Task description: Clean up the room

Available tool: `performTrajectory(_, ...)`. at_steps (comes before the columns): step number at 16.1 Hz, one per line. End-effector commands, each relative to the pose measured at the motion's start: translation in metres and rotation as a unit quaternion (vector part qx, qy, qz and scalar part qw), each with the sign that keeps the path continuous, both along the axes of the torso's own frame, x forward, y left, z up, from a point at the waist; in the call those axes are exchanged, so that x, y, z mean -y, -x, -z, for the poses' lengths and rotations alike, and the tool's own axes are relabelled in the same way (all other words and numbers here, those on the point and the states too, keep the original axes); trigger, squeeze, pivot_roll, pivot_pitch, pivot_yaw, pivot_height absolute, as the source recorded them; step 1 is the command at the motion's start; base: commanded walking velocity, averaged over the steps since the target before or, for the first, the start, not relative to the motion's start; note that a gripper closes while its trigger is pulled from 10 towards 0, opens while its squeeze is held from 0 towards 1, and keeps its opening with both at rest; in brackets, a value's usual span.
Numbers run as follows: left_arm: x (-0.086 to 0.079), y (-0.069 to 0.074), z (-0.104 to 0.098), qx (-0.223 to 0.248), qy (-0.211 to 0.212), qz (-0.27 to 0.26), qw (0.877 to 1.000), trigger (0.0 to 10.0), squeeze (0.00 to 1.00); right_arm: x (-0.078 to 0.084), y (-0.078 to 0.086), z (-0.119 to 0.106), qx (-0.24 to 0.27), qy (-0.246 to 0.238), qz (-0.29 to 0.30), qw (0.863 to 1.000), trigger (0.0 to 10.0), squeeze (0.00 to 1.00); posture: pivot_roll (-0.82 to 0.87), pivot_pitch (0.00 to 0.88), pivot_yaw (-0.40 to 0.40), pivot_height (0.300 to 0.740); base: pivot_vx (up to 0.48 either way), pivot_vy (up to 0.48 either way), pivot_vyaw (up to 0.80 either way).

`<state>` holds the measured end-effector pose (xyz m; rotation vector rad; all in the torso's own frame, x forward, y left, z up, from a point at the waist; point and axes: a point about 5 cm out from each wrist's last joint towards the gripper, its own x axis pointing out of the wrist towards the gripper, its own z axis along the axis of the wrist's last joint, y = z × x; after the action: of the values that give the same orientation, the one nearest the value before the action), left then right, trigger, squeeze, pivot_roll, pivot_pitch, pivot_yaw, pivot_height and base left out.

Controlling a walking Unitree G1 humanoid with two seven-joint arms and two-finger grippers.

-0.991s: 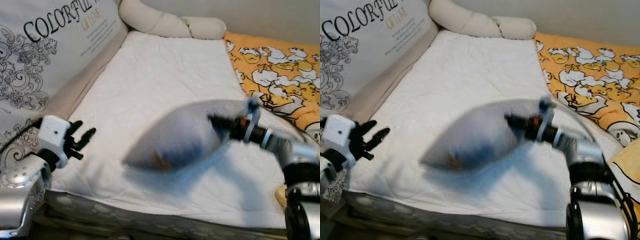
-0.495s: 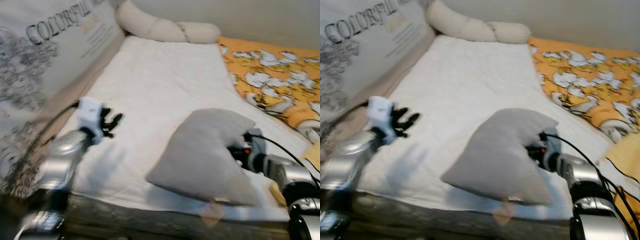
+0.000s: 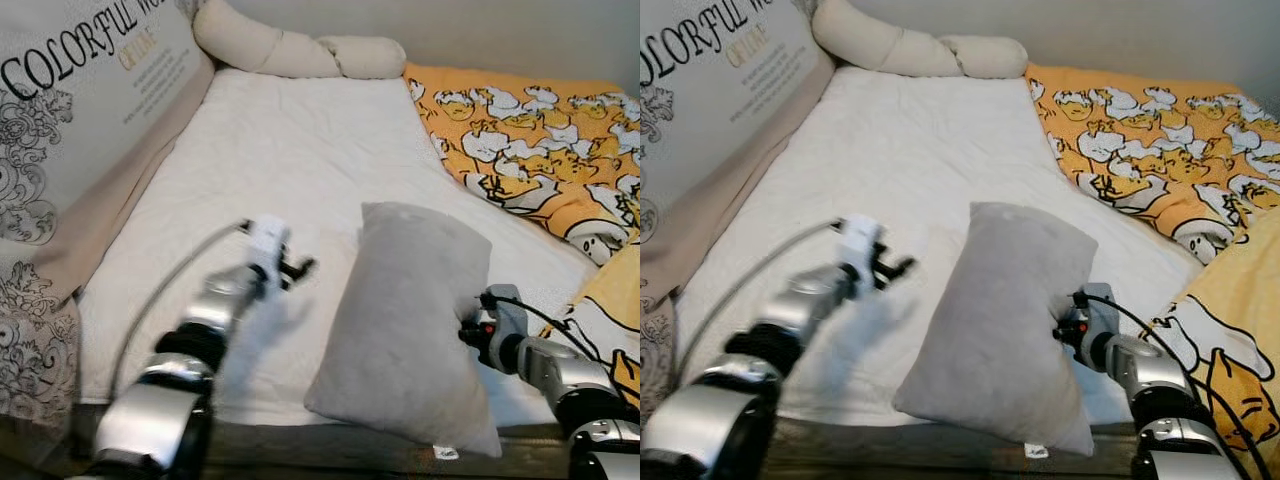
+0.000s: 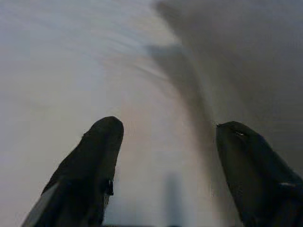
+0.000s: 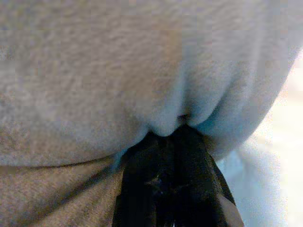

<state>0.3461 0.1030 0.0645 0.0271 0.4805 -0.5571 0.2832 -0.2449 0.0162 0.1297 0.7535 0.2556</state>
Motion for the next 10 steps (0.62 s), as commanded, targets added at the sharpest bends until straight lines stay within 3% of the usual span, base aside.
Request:
performTrajectory(1, 0.007, -0.003, -0.006, 0.005, 0.016, 0.007, 1.0, 10.0, 1.0, 0.002, -0.013, -0.015, 0.047, 0.009, 0.018, 0.999, 10.0, 0.0, 0.0, 0.0, -0.023, 0.74, 0.0, 0.0, 0.0)
performTrajectory(2, 0.014, -0.003, -0.006, -0.001, 0.045, 0.011, 0.999, 10.0, 1.0, 0.001, -0.021, -0.026, 0.087, -0.003, 0.03, 0.996, 10.0, 0.0, 0.0, 0.0, -0.024, 0.74, 0.0, 0.0, 0.0)
performTrajectory(3, 0.017, -0.002, -0.006, -0.004, 0.059, 0.014, 0.998, 10.0, 1.0, -0.001, -0.026, -0.034, 0.11, -0.029, 0.034, 0.993, 10.0, 0.11, 0.0, 0.0, -0.026, 0.74, 0.0, 0.0, 0.0)
performTrajectory(4, 0.02, -0.001, -0.005, -0.008, 0.069, 0.017, 0.997, 10.0, 1.0, -0.003, -0.029, -0.04, 0.126, -0.048, 0.036, 0.99, 10.0, 0.67, 0.0, 0.0, -0.026, 0.74, 0.0, 0.0, 0.0)
performTrajectory(5, 0.024, 0.001, -0.003, -0.02, 0.084, 0.03, 0.996, 10.0, 0.82, -0.01, -0.033, -0.049, 0.147, -0.081, 0.022, 0.985, 10.0, 1.0, 0.0, 0.0, -0.03, 0.74, 0.0, 0.0, 0.0)
performTrajectory(6, 0.029, 0.004, -0.001, -0.035, 0.1, 0.047, 0.993, 10.0, 0.33, -0.016, -0.034, -0.051, 0.15, -0.086, -0.005, 0.985, 10.0, 1.0, 0.01, 0.0, -0.039, 0.74, 0.0, 0.0, 0.0)
performTrajectory(7, 0.037, 0.009, 0.001, -0.058, 0.131, 0.073, 0.987, 10.0, 0.0, -0.022, -0.035, -0.051, 0.15, -0.084, -0.024, 0.985, 10.0, 1.0, 0.01, 0.0, -0.042, 0.74, 0.0, 0.0, 0.0)
performTrajectory(9, 0.053, 0.016, -0.001, -0.076, 0.174, 0.115, 0.975, 10.0, 0.0, -0.033, -0.038, -0.051, 0.153, -0.079, -0.041, 0.984, 10.0, 1.0, 0.01, 0.0, -0.044, 0.74, 0.0, 0.0, 0.0)
performTrajectory(10, 0.054, 0.017, 0.0, -0.077, 0.17, 0.117, 0.975, 10.0, 0.0, -0.035, -0.039, -0.05, 0.151, -0.081, -0.043, 0.984, 10.0, 1.0, 0.01, 0.0, -0.045, 0.74, 0.0, 0.0, 0.0)
